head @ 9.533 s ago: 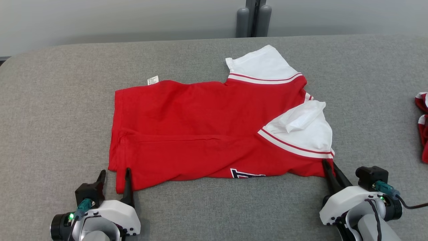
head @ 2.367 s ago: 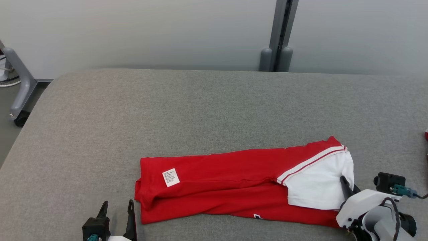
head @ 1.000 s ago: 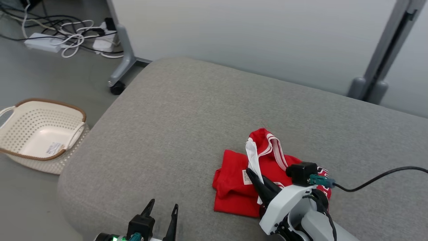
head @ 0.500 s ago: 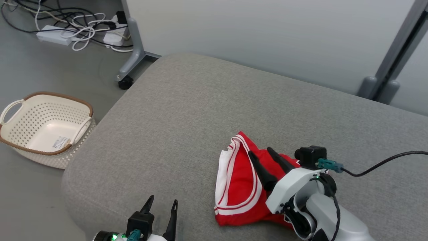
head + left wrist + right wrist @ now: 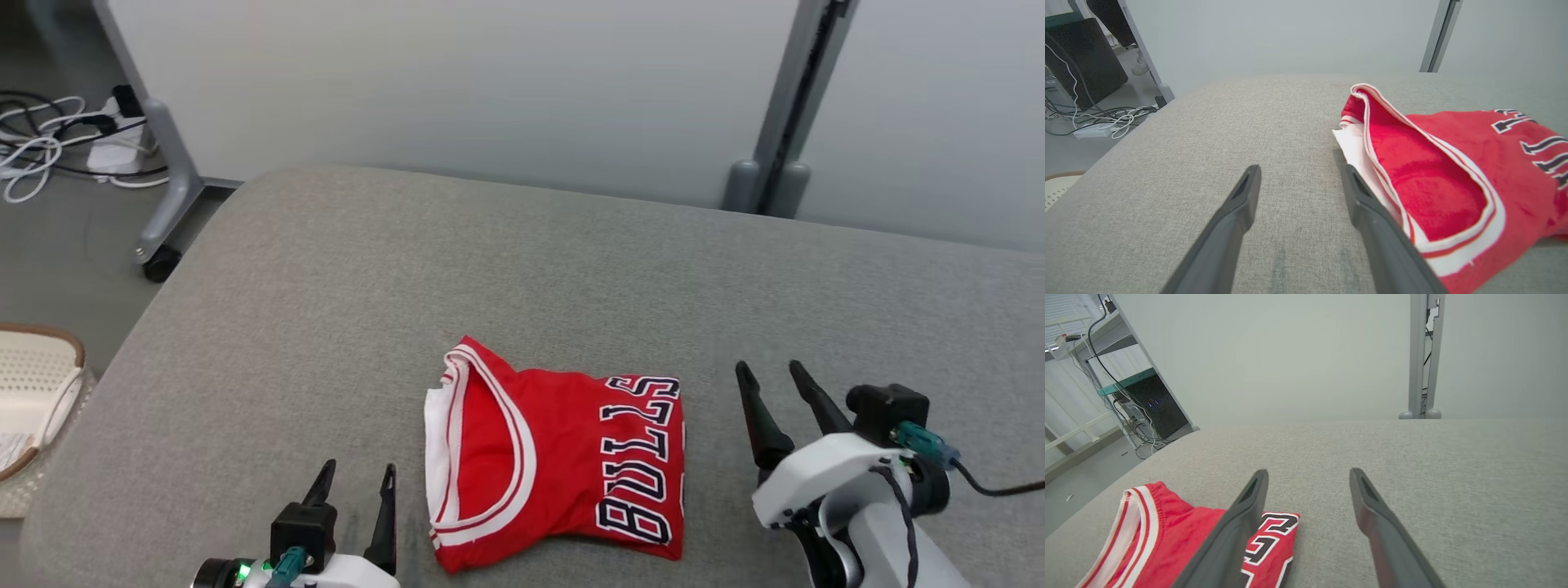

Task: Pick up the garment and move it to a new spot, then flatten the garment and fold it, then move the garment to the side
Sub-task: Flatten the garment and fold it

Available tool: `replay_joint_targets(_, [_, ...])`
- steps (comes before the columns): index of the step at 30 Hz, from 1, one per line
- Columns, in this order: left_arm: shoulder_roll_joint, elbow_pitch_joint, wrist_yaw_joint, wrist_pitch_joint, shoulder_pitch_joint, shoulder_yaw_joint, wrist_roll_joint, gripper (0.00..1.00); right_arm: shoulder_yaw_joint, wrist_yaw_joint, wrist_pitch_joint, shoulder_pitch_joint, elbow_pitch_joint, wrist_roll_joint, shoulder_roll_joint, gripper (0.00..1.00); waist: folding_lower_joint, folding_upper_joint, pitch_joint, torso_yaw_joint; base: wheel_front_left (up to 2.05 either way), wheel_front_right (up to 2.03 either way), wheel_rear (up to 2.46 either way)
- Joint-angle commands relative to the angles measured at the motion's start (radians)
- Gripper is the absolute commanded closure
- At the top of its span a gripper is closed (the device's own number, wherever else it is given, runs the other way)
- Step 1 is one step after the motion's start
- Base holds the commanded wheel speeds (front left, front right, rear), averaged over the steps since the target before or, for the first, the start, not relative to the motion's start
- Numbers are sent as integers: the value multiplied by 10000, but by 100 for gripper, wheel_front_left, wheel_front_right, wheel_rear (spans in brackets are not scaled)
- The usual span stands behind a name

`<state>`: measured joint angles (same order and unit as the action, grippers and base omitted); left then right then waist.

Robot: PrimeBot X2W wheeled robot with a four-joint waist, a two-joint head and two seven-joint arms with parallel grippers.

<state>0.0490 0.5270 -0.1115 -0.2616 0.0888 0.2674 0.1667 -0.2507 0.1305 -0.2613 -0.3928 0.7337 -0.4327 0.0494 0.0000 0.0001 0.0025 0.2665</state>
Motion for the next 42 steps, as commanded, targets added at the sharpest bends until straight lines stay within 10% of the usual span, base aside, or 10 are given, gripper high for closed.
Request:
replay_joint_targets(1, [44,-44,-57,-44,-79,-209,-96,0,476,1,-45,449,-265,508,40,0,0,-1,-154,-518,0,0,0])
replay_joint_targets(15, [42,-127,9,-44,-451,-1388,-415,0,2590,1,-46,2054,-1260,2354,42,0,0,-1,-337,-1506,0,0,0])
replay_joint_targets(42, [41,-978,130,-44,-1440,-2195,-926,0,2163,1,-47,3166,-2421,2438,46,0,0,-1,-710,-2400,0,0,0])
